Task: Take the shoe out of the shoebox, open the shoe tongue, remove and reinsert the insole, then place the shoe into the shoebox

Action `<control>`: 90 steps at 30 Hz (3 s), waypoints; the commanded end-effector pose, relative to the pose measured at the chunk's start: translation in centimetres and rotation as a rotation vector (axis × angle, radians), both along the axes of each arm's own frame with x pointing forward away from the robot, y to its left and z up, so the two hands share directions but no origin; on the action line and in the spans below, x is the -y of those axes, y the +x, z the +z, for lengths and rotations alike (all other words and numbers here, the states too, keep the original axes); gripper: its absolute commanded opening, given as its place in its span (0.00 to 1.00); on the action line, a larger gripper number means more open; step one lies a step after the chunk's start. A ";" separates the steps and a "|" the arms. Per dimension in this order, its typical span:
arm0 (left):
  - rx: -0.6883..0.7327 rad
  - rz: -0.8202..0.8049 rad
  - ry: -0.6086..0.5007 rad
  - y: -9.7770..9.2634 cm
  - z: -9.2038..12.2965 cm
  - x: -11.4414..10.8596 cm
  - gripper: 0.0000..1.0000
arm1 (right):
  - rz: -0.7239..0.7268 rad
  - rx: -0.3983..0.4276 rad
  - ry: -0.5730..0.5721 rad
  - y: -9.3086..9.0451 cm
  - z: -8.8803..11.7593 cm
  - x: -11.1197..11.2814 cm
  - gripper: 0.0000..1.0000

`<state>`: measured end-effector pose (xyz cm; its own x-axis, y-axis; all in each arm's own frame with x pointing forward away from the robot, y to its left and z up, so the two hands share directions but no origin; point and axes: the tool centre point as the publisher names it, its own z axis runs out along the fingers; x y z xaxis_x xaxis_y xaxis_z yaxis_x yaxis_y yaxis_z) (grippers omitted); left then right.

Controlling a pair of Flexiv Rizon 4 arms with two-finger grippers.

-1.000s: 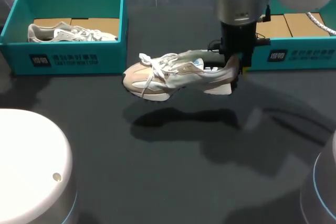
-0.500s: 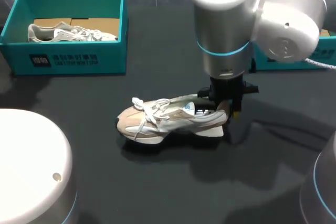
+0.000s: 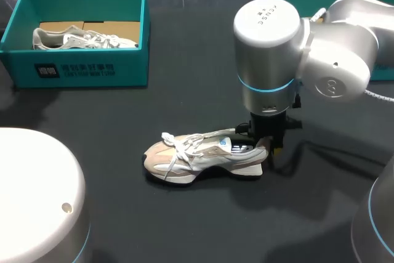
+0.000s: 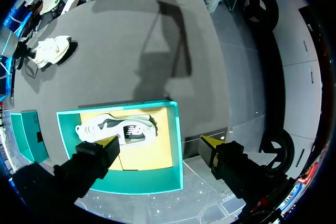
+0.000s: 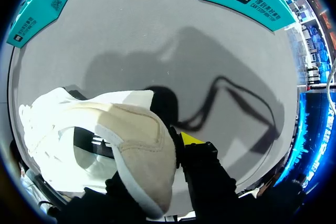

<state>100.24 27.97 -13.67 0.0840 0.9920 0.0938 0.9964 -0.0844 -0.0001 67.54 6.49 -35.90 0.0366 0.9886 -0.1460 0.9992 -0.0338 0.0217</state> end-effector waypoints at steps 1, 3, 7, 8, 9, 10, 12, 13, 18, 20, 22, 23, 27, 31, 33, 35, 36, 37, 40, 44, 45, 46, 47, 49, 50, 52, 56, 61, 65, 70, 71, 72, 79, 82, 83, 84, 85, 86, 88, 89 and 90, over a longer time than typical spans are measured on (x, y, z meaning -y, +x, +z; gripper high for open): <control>0.000 -0.001 0.002 0.0 0.0 0.0 1.00 | 0.012 -0.014 0.012 0.8 -1.4 0.4 0.00; 0.000 -0.001 0.002 0.0 0.0 0.0 1.00 | 0.013 -0.018 0.015 1.1 -1.7 0.6 0.00; 0.000 -0.001 0.002 0.0 0.0 0.0 1.00 | 0.003 -0.031 0.020 1.6 -2.1 1.0 0.00; 0.000 -0.001 0.002 0.0 0.0 0.0 1.00 | 0.001 -0.032 0.022 1.7 -2.2 1.1 0.00; 0.000 -0.001 0.002 0.0 0.0 0.0 1.00 | 0.000 -0.032 0.024 1.8 -2.3 1.2 0.00; 0.000 -0.001 0.002 0.0 0.0 0.0 1.00 | 0.000 -0.033 0.028 1.8 -2.4 1.2 0.00; 0.000 -0.001 0.002 0.0 0.0 0.0 1.00 | -0.005 -0.038 0.030 2.0 -2.7 1.5 0.00; 0.000 -0.001 0.002 0.0 0.0 0.0 1.00 | -0.007 -0.039 0.032 2.0 -2.8 1.5 0.00; 0.000 -0.001 0.002 0.0 0.0 0.0 1.00 | -0.021 -0.051 0.047 2.0 -3.4 1.8 0.00; 0.000 -0.001 0.002 0.0 0.0 0.0 1.00 | -0.021 -0.054 0.050 2.1 -3.7 2.0 0.00; 0.000 -0.001 0.002 0.0 0.0 0.0 1.00 | -0.019 -0.055 0.053 2.1 -3.8 1.9 0.00; 0.000 -0.001 0.002 0.0 0.0 0.0 1.00 | -0.018 -0.057 0.053 2.1 -3.8 1.9 0.00; 0.000 -0.001 0.002 0.0 0.0 0.0 1.00 | -0.009 -0.060 0.056 2.2 -3.8 2.0 0.00; 0.000 -0.001 0.002 0.0 0.0 0.0 1.00 | 0.002 -0.064 0.058 2.3 -3.7 2.0 0.33; 0.000 -0.001 0.002 0.0 0.0 0.0 1.00 | 0.005 -0.065 0.059 2.3 -3.5 1.9 0.43; 0.000 -0.001 0.002 0.0 0.0 0.0 1.00 | 0.012 -0.064 0.058 2.3 -3.2 1.7 0.58; 0.000 -0.001 0.002 0.0 0.0 0.0 1.00 | 0.015 -0.064 0.058 2.2 -3.0 1.6 0.77; 0.000 -0.001 0.002 0.0 0.0 0.0 1.00 | 0.018 -0.064 0.057 2.2 -2.8 1.5 0.91; 0.000 -0.001 0.002 0.0 0.0 0.0 1.00 | 0.028 -0.054 0.061 2.0 -2.1 1.3 1.00; 0.000 -0.001 0.002 0.0 0.0 0.0 1.00 | 0.052 -0.040 0.094 1.9 -0.5 1.1 1.00; 0.000 -0.001 0.002 0.0 0.0 0.0 1.00 | 0.060 -0.041 0.100 1.8 0.0 1.0 1.00; 0.000 -0.001 0.002 0.0 0.0 0.0 1.00 | 0.069 -0.038 0.106 1.7 0.6 1.0 1.00; 0.000 -0.001 0.002 0.0 0.0 0.0 1.00 | 0.082 -0.042 0.139 1.7 1.1 1.1 1.00; 0.000 -0.001 0.002 0.0 0.0 0.0 1.00 | 0.105 -0.038 0.155 1.5 2.5 1.3 1.00; 0.000 -0.001 0.002 0.0 0.0 0.0 1.00 | 0.119 -0.040 0.176 1.4 3.2 1.5 1.00; 0.000 -0.001 0.002 0.0 0.0 0.0 1.00 | 0.152 -0.020 0.206 1.1 4.6 1.9 1.00; 0.000 -0.001 0.002 0.0 0.0 0.0 1.00 | 0.210 -0.022 0.242 0.7 7.2 2.8 1.00; 0.000 -0.001 0.002 0.0 0.0 0.0 1.00 | 0.544 -0.004 0.509 0.8 9.3 3.2 1.00; 0.000 -0.001 0.002 0.0 0.0 0.0 1.00 | 0.544 -0.004 0.509 0.8 9.3 3.2 1.00; 0.000 -0.001 0.002 0.0 0.0 0.0 1.00 | 0.544 -0.004 0.509 0.8 9.3 3.2 1.00; 0.000 -0.001 0.002 0.0 0.0 0.0 1.00 | 0.544 -0.004 0.509 0.8 9.3 3.2 1.00; 0.000 -0.001 0.002 0.0 0.0 0.0 1.00 | 0.589 0.064 0.531 0.6 9.6 3.7 1.00; 0.000 -0.001 0.002 0.0 0.0 0.0 1.00 | 0.882 0.387 0.711 -0.9 10.1 7.9 1.00; 0.000 -0.001 0.002 0.0 0.0 0.0 1.00 | 0.954 0.419 0.778 -1.1 9.8 8.4 1.00; 0.000 -0.001 0.002 0.0 0.0 0.0 1.00 | 0.954 0.419 0.778 -1.1 9.8 8.4 1.00; 0.000 -0.001 0.002 0.0 0.0 0.0 1.00 | 0.954 0.419 0.778 -1.1 9.8 8.4 1.00; 0.000 -0.001 0.002 0.0 0.0 0.0 1.00 | 0.954 0.419 0.778 -1.1 9.8 8.4 1.00; 0.000 -0.001 0.002 0.0 0.0 0.0 1.00 | 0.954 0.419 0.778 -1.1 9.8 8.4 1.00; 0.000 -0.001 0.002 0.0 0.0 0.0 1.00 | 0.954 0.419 0.778 -1.1 9.8 8.4 1.00; 0.000 -0.001 0.002 0.0 0.0 0.0 1.00 | 0.954 0.419 0.778 -1.1 9.8 8.4 1.00; 0.000 -0.001 0.002 0.0 0.0 0.0 1.00 | 0.954 0.419 0.778 -1.1 9.8 8.4 1.00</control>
